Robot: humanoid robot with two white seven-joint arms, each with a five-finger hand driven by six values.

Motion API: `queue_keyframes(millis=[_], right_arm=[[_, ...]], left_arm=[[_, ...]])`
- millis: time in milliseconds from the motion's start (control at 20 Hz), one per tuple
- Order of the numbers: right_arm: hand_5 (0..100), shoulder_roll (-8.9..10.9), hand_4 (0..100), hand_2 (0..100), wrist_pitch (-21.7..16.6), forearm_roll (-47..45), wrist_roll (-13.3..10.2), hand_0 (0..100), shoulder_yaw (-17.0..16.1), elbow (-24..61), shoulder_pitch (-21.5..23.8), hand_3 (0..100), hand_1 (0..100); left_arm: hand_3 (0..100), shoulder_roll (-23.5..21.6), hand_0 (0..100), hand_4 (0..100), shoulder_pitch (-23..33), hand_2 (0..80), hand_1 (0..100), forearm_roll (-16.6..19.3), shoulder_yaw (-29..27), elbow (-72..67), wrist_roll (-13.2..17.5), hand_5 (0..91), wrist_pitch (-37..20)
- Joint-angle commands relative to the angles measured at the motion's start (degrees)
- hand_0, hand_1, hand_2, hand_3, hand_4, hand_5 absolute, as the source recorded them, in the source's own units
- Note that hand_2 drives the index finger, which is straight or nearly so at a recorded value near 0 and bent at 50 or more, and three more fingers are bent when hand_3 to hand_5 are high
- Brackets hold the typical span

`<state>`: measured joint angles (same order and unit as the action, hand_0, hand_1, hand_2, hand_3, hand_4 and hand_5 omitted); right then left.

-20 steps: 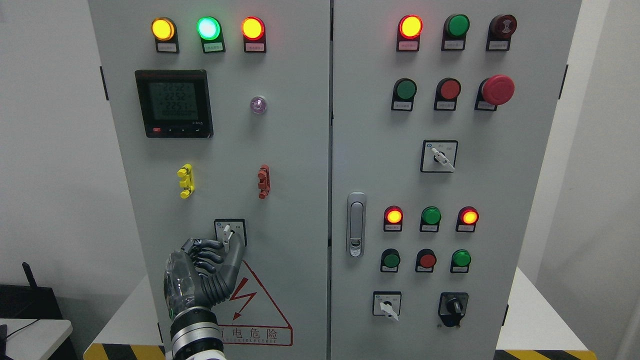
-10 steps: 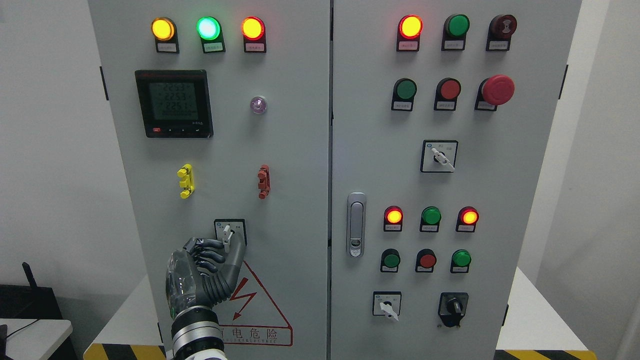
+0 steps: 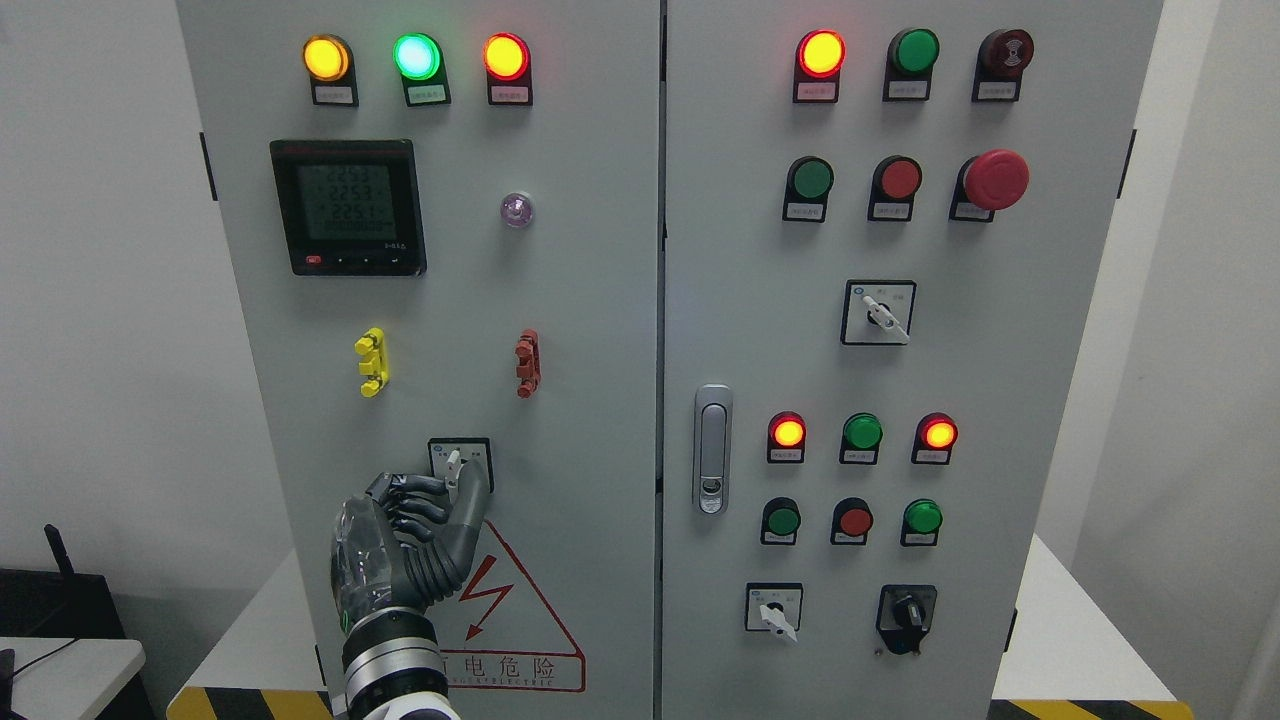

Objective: Turn on light switch 1

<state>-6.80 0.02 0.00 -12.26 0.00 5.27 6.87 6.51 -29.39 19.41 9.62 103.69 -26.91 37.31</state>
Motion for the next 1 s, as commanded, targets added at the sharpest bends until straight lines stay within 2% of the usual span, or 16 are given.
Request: queue_keyframes(millis=[0,401,952], right_arm=[[0,0.04,0,0,0.0,0.3,0.0,12,1.3,0.0,0.0,0,39],[0,0.04,0,0,0.0,0.3,0.0,12,1.3,0.0,0.0,0,39],[0,-0.05,0,0,0.0,0.3,0.0,12,1.3,0.0,0.1,0,39]], left_arm=[[78,0.0,20,82,-0.3,55.0,47,-0.1,0.0,-0.2,0.0,74.3,0.3],[79,0.0,23,82,-0.3,55.3,45,-0.1,0.0,-0.2,0.0,74.7,0.8],[79,0.0,26,82,-0.4,55.6,48,0.0,0.0,-0.3,0.0,74.9,1.0]])
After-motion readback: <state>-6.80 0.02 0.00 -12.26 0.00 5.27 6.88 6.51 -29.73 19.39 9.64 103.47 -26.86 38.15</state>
